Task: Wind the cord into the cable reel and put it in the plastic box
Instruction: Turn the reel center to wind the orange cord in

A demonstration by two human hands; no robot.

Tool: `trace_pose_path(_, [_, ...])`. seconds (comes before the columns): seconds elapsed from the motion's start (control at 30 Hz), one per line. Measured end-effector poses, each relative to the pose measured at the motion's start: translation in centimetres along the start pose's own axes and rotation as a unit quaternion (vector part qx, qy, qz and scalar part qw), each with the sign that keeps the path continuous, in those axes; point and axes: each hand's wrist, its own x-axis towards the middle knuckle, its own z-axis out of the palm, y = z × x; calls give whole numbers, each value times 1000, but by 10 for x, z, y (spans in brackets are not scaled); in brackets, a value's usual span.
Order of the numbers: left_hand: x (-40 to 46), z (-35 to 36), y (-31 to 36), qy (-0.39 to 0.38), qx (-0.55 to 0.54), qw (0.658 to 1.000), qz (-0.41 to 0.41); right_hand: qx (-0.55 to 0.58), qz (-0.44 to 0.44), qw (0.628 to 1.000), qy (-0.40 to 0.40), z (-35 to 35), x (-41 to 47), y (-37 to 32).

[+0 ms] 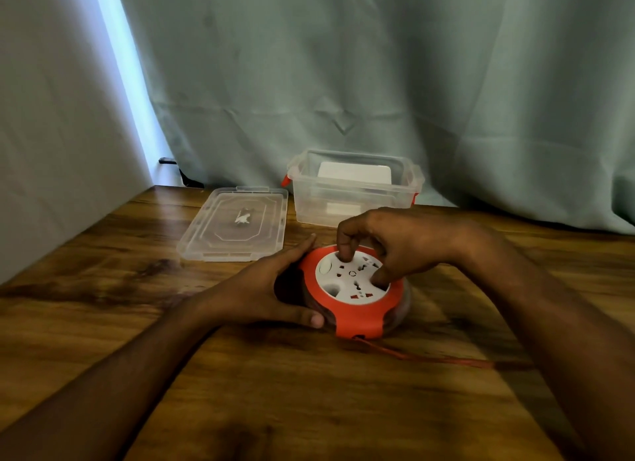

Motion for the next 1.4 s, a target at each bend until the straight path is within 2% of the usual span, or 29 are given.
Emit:
trace_pose_path(0.23, [1,-1,1,-3,2,1000,-1,24,2,1000,-1,-3,-2,-3])
trace_pose_path(0.67, [2,0,0,-3,4,1000,-5,-47,12,999,14,1,-1,-9])
trace_pose_path(0.87, [2,1,-3,-6,5,1000,-3,-71,14,996,49,8,3,-10])
trace_pose_path(1.13, [2,1,-5,-4,-1,1000,4,-57,-33,996,68,7,7,-9])
trace_pose_path(1.27, [2,1,-6,-2,-1,1000,5,22,-51,998,20,-7,-4,1])
trace_pose_path(1.4, [2,1,-3,-10,2,1000,5,22,-48,998,-39,1,0,1])
